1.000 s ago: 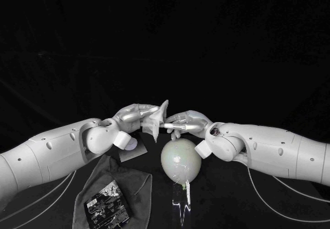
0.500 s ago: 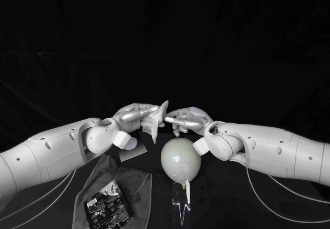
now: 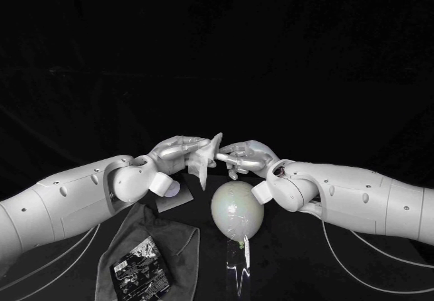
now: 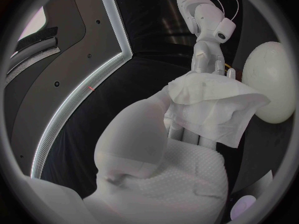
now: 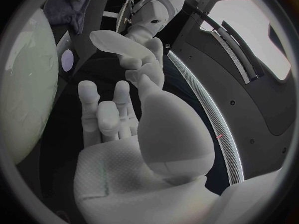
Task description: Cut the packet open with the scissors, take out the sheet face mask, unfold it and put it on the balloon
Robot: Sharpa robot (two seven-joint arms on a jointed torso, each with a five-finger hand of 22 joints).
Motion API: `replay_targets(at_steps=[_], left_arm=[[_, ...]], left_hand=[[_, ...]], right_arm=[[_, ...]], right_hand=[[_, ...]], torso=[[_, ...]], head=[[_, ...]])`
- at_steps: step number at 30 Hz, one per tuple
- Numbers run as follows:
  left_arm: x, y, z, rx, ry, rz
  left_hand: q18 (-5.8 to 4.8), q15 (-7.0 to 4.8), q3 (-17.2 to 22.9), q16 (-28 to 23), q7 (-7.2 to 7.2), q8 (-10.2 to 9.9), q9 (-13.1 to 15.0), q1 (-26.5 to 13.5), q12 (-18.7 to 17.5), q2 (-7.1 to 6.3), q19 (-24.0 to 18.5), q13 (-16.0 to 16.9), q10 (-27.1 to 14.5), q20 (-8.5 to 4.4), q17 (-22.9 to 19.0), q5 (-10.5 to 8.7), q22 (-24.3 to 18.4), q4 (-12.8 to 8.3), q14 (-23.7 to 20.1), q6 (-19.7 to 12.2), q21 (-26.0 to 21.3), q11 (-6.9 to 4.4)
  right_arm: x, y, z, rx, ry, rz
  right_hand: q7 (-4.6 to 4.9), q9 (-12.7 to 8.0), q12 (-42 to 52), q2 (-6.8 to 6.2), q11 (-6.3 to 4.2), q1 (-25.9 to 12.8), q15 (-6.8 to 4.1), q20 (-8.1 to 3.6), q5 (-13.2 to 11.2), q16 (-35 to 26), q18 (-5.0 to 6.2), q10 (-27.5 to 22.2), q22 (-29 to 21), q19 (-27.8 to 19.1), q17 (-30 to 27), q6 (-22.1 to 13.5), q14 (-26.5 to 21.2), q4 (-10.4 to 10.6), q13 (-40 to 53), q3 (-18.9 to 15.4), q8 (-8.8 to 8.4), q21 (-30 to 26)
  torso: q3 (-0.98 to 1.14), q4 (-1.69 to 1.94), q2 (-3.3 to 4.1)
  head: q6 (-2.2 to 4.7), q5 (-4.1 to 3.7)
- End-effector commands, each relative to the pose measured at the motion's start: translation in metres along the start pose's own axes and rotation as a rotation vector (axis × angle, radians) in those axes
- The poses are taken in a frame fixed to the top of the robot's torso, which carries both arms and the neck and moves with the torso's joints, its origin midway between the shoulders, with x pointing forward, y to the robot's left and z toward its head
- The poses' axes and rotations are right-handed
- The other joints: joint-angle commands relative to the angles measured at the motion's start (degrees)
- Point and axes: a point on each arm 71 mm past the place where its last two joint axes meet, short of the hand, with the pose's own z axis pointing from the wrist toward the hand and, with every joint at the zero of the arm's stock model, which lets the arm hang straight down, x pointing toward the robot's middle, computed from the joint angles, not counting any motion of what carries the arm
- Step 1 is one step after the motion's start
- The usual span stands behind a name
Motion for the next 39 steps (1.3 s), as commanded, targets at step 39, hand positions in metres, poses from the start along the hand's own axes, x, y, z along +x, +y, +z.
replay_targets(at_steps=[39], left_arm=[[-0.001, -0.003, 0.000, 0.022, -0.014, 0.016]], left_hand=[[0.32, 0.04, 11.51, 1.03, -0.02, 0.22, 1.62, -4.24, -0.29, -5.19, -2.39, 0.01, 0.92, 0.14, 1.12, 0.11, 2.62, 0.80, 0.02, 0.43, 3.71, -0.03]], right_arm=[[0.000, 0.005, -0.011, -0.028, -0.028, 0.019]], right_hand=[[-4.46, 2.97, 20.99, 6.99, -4.05, 7.80, -3.39, -2.94, 0.01, 6.09, -3.35, 16.24, 6.85, 9.03, 18.43, 8.89, 13.15, -3.35, 24.20, 5.29, 7.84, 19.04]], torso=[[-0.01, -0.03, -0.09]], head=[[-0.03, 0.24]])
